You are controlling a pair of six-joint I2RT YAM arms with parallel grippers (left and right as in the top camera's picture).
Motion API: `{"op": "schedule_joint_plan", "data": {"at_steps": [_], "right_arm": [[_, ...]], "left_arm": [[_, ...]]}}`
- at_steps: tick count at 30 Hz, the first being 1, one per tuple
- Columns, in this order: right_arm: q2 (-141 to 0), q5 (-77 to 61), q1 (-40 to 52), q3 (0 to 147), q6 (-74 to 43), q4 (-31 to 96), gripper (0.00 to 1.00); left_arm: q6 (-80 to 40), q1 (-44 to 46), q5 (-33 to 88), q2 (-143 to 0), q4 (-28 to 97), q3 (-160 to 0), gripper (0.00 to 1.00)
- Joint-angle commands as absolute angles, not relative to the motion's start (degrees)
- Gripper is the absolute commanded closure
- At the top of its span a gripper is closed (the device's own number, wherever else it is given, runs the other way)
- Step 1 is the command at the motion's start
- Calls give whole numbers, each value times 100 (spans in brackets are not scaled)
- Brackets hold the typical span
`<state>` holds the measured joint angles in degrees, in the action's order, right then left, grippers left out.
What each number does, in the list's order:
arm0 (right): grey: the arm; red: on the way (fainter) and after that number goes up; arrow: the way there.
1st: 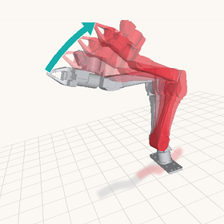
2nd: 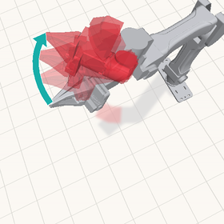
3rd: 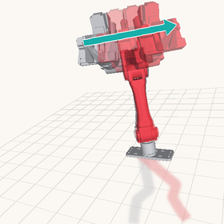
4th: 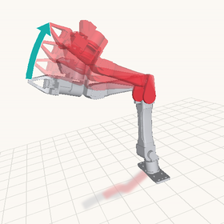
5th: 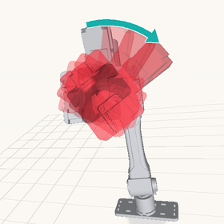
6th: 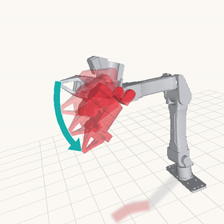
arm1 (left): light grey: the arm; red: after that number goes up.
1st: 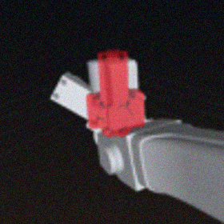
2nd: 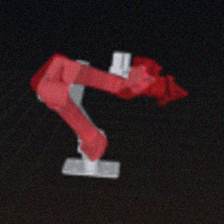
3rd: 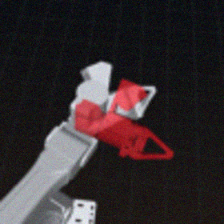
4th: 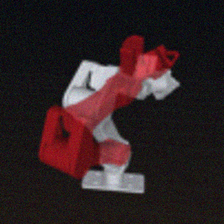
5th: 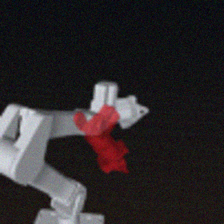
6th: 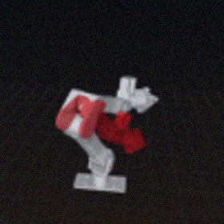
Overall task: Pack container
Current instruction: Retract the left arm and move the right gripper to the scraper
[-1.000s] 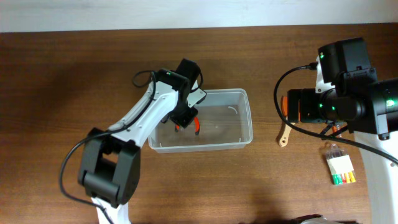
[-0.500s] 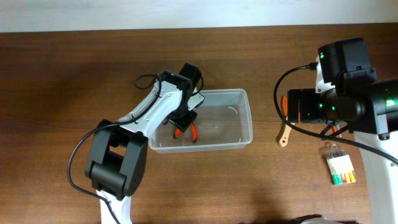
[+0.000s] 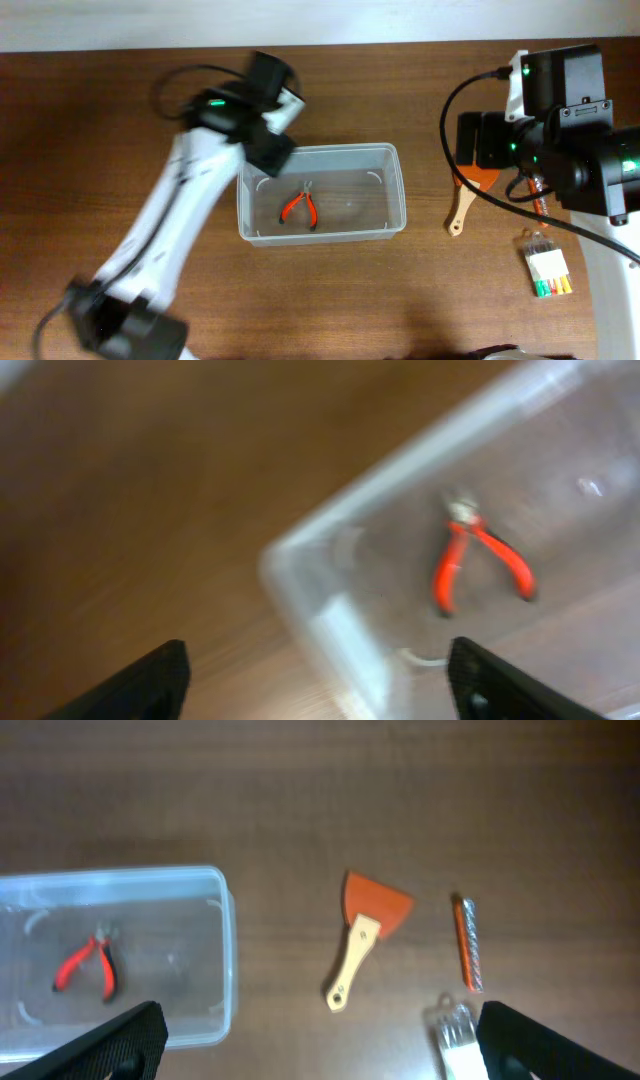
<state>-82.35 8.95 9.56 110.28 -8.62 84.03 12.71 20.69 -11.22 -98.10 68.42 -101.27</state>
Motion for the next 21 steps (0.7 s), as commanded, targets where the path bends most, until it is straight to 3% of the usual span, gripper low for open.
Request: {"op": "schedule_joint_plan", "data": {"at_steps": [1, 6, 9, 16, 21], "right_arm": [[-7898, 1575, 725, 11391, -974, 8932, 1], [-7284, 1999, -3, 11404, -1946, 9706, 1], [-6700, 1146, -972, 10962, -1979, 9734, 1], [-6641, 381, -1546, 9212, -1288, 9627, 1], [-7229, 209, -1540, 8009, -1109, 8764, 1]], "left_arm": [[854, 1050, -1330, -9247, 6928, -10173, 3], [432, -93, -878, -8879, 6923, -10173, 1], [78, -884, -217, -8842, 6897, -10147, 1], [34, -1129, -119, -8842, 6759, -10119, 1], [-10, -1125, -119, -8842, 6757, -10119, 1]]}}
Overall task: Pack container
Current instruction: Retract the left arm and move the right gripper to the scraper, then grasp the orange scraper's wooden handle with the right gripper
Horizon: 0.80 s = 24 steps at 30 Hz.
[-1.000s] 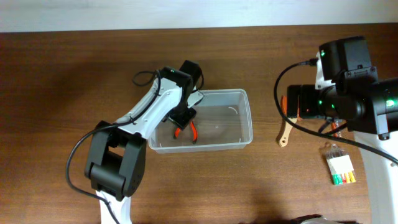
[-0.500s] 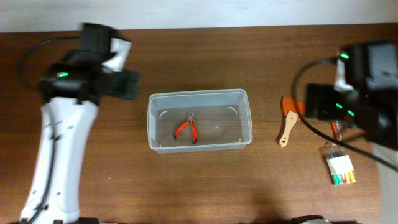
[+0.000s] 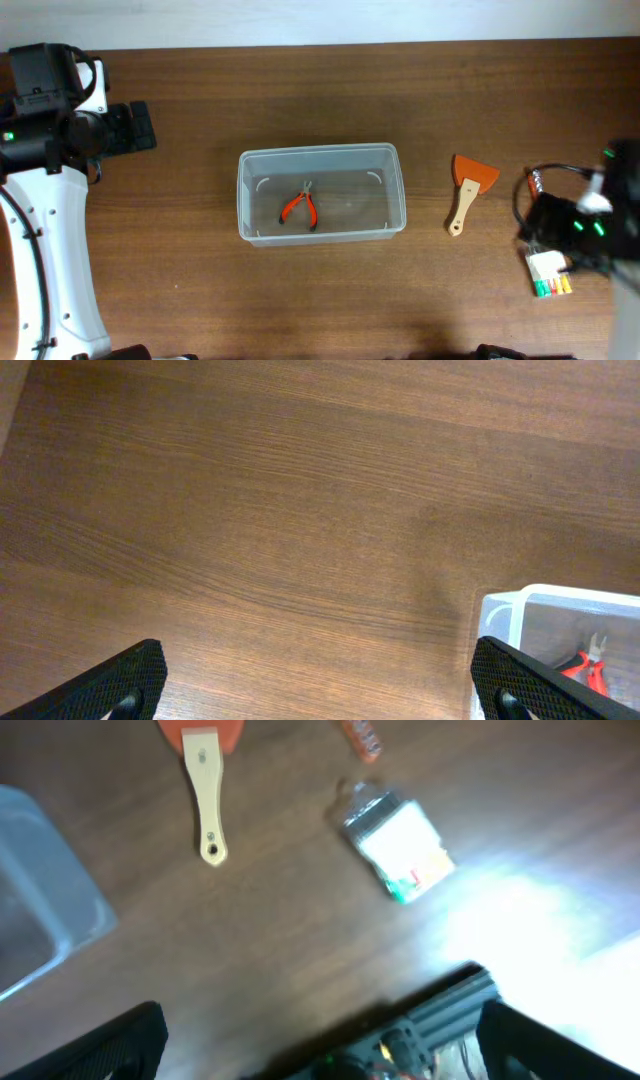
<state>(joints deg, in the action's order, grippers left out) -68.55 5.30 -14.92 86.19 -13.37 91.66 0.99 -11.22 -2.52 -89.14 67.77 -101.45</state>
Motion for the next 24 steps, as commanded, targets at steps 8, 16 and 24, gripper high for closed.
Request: {"op": "schedule_joint_plan", "data": {"at_steps": [8, 16, 24], "right_arm": [[-8711, -152, -1326, 7494, -1638, 7164, 1], [-10055, -86, -711, 7494, -3188, 6326, 1], [-10833, -89, -714, 7494, -3592, 6010, 1]], "left_arm": [[-47, -1114, -102, -8842, 6818, -10119, 1], [-43, -1114, -128, -8842, 6845, -10116, 1], [-45, -1114, -126, -8842, 6845, -10119, 1]]}}
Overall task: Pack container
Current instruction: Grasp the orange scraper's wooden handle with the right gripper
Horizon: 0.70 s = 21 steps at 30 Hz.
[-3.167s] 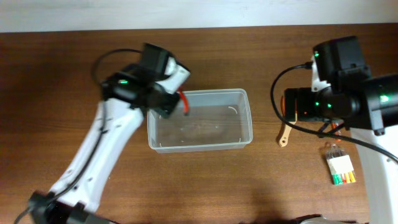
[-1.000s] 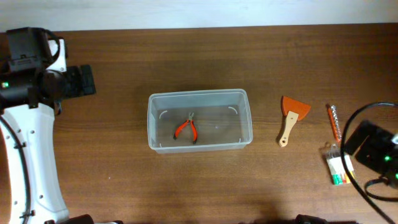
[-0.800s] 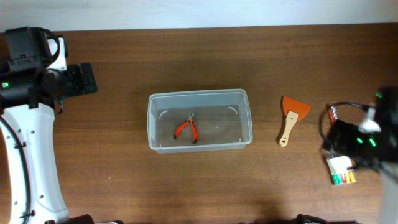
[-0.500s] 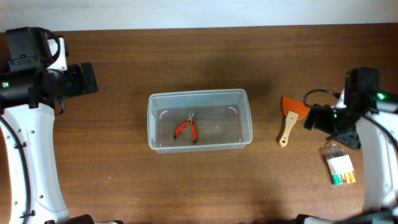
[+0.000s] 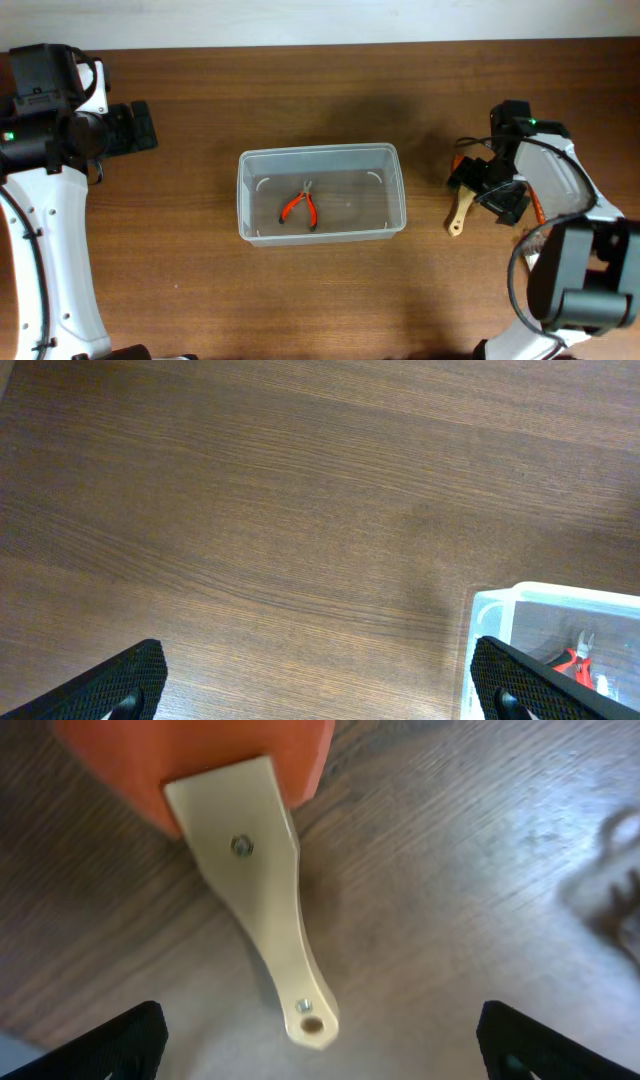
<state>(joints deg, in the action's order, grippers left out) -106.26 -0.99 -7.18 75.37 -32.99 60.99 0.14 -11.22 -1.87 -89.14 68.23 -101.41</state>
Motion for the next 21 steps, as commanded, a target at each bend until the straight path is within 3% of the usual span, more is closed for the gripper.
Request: {"op": "schedule_joint_plan", "data": {"at_steps": [1, 15, 21], "right_arm": [[-10892, -97, -714, 7494, -3592, 5986, 1], [-11478, -152, -709, 7478, -3280, 5843, 1], [-11568, -414, -709, 7446, -2556, 5732, 1]], "left_arm": [[-45, -1114, -126, -8842, 6842, -10116, 0], [-45, -1114, -123, -8842, 6838, -10116, 1], [-45, -1114, -126, -8842, 6836, -10116, 1]]}}
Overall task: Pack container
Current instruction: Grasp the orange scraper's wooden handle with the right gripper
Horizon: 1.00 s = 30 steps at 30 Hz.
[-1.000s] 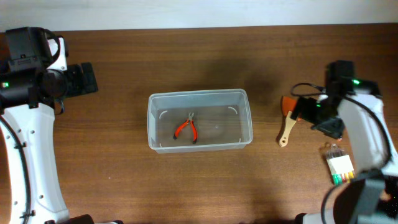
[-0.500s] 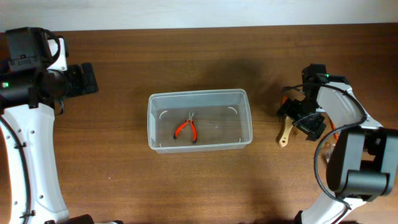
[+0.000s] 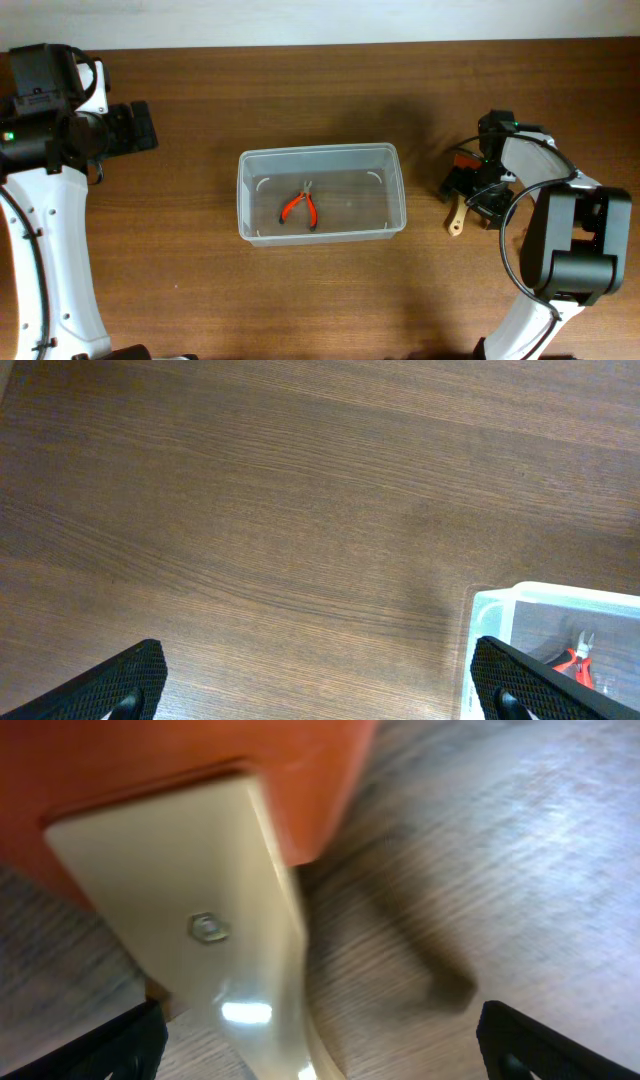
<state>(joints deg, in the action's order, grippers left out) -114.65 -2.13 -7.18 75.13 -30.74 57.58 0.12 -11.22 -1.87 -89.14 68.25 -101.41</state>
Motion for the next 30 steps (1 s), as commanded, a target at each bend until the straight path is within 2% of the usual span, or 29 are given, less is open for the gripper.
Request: {"op": "schedule_joint_plan", "data": {"at_steps": [1, 14, 17, 20, 24, 28, 30], "right_arm": [[-11568, -456, -707, 7441, -2412, 5719, 1], [-11568, -473, -709, 7087, -2123, 5605, 2], [-11568, -473, -709, 7087, -2123, 5605, 14], [-11568, -475, -709, 7087, -2141, 5607, 31], [-11568, -475, -709, 7087, -2141, 5607, 36], [-11568, -475, -709, 7087, -2143, 5607, 55], [-11568, -475, -709, 7087, -2141, 5607, 61]], "left_arm": [[-45, -1114, -123, -8842, 6831, -10116, 1], [-45, -1114, -123, -8842, 6818, -10116, 1], [-45, -1114, -123, -8842, 6820, -10116, 1], [-45, -1114, -123, -8842, 6820, -10116, 1], [-43, -1114, -123, -8842, 6823, -10116, 1], [-45, -1114, -123, -8842, 6823, -10119, 1], [-43, -1114, -123, -8842, 6823, -10119, 1]]}}
